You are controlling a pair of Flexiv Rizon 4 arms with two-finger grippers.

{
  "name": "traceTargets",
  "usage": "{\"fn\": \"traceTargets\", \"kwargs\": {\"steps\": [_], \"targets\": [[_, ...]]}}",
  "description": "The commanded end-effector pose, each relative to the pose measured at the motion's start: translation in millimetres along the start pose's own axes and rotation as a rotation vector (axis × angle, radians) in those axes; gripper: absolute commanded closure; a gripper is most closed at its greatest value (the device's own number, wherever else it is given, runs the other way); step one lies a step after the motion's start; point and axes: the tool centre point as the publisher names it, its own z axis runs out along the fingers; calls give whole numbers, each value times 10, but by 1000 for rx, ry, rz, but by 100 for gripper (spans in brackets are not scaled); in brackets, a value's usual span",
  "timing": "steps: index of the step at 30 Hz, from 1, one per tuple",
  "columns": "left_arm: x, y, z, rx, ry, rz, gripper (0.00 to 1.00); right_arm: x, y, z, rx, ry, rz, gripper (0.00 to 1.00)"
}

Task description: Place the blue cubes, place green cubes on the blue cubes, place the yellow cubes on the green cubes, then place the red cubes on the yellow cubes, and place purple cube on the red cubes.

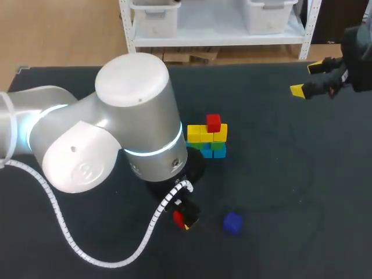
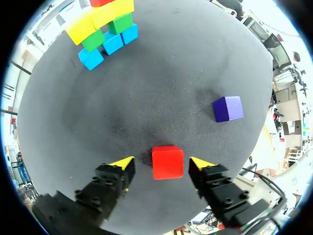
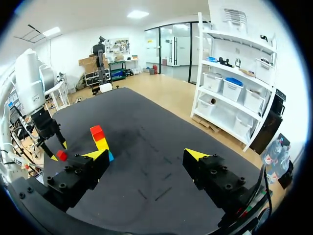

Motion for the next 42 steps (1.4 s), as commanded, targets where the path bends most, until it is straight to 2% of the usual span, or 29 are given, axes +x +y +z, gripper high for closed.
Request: {"fn": "traceTargets", "kwargs": {"steps": [1, 11, 17, 21, 24, 26, 28, 30, 34, 37, 42], "targets": [[-64, -8, -11, -20, 33, 0, 100, 9, -7, 5, -3, -5, -1, 0], [-126, 26, -145, -67, 45, 42, 100, 9, -7, 5, -3, -5, -1, 0], [-150, 145, -484, -136, 72, 134, 100, 9, -7, 5, -3, -5, -1, 0], [-139, 248, -717, -152, 53, 169, 100, 9, -7, 5, -3, -5, -1, 0], [-119, 330, -901, -197, 46, 203, 100, 9, -7, 5, -3, -5, -1, 0], [-102, 399, -981, -232, 69, 231, 100, 9, -7, 5, -3, -5, -1, 0], [-77, 496, -1045, -246, 55, 246, 100, 9, -7, 5, -3, -5, -1, 0], [-101, 553, -1105, -264, 60, 303, 100, 9, -7, 5, -3, -5, -1, 0], [-205, 655, -1195, -247, 50, 447, 100, 9, -7, 5, -3, -5, -1, 0], [-299, 692, -1296, -230, 12, 539, 100, 9, -7, 5, -3, -5, -1, 0], [-483, 814, -1427, -154, -39, 650, 100, 9, -7, 5, -3, -5, -1, 0]]}}
